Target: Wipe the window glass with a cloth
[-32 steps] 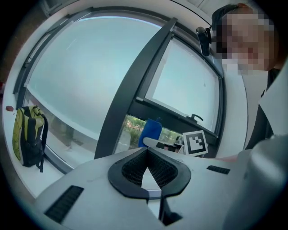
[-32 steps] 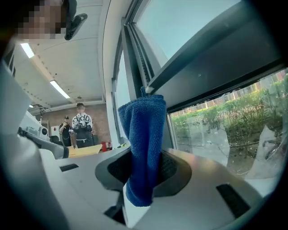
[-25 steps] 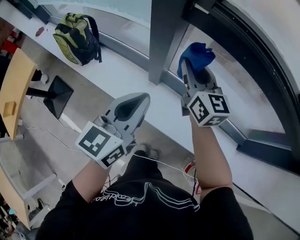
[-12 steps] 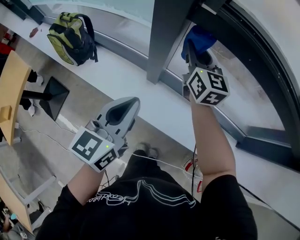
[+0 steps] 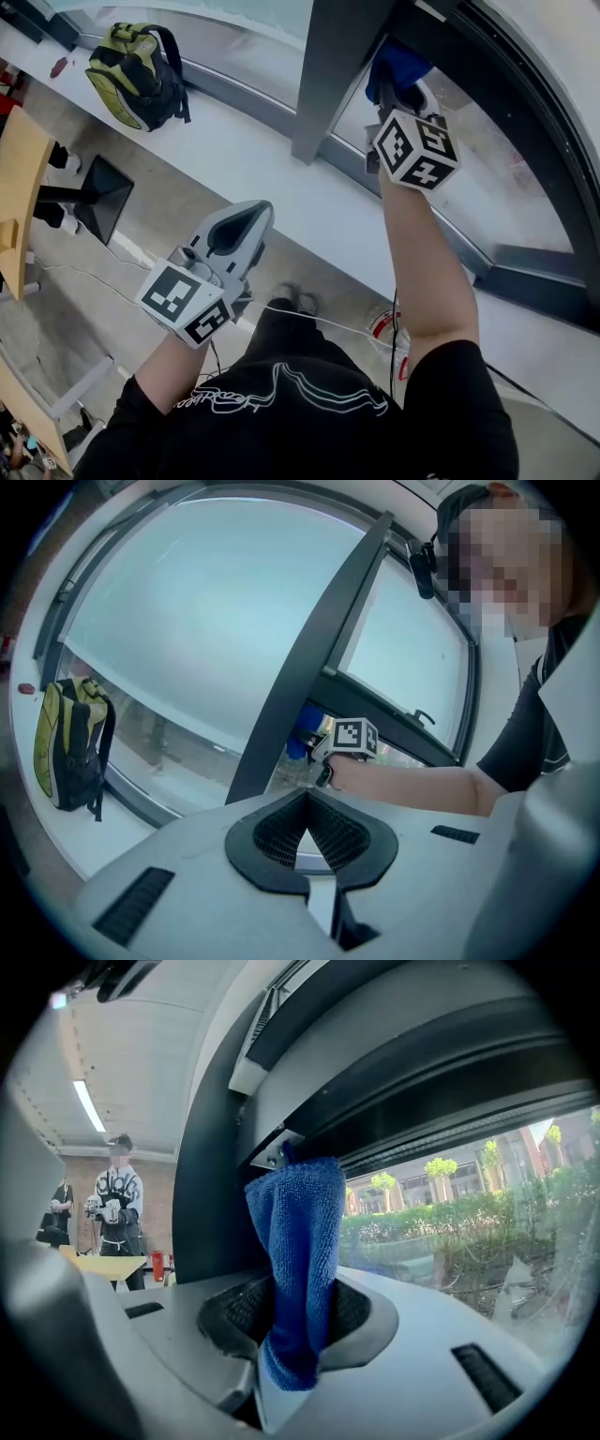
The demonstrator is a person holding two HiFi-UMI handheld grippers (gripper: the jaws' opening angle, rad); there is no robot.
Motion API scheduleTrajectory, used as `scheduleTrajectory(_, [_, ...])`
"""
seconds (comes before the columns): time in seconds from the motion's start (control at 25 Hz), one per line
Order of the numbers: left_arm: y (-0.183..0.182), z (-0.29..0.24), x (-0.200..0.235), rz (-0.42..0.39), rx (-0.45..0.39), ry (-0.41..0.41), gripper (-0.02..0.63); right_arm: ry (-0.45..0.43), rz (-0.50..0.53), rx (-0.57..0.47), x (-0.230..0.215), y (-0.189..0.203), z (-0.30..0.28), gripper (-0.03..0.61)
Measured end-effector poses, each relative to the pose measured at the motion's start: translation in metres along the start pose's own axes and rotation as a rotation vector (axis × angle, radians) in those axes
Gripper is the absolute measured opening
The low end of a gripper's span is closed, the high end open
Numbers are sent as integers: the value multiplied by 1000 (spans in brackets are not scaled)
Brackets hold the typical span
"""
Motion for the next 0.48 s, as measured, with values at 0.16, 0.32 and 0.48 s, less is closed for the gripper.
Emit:
scheduleTrajectory(0.16, [4, 1, 7, 18, -1, -5, 5, 25, 29, 9, 0, 2, 1, 94])
scheduleTrajectory(0.32, [8, -1, 14, 41, 0, 9, 5, 57, 42, 2, -2, 2, 6, 94])
scheduleTrajectory(0.48, [7, -5, 12, 12, 5, 20, 5, 87, 48, 6, -8, 5, 21, 94])
Point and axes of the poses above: the fingertips, and each gripper's own axes: z backward along the fingers, x to its left, y out of its underside, the point moved 8 cm from there along z, backward along the fingers, and after that the axes turned 6 degrees about -y, right-handed, at the moved point
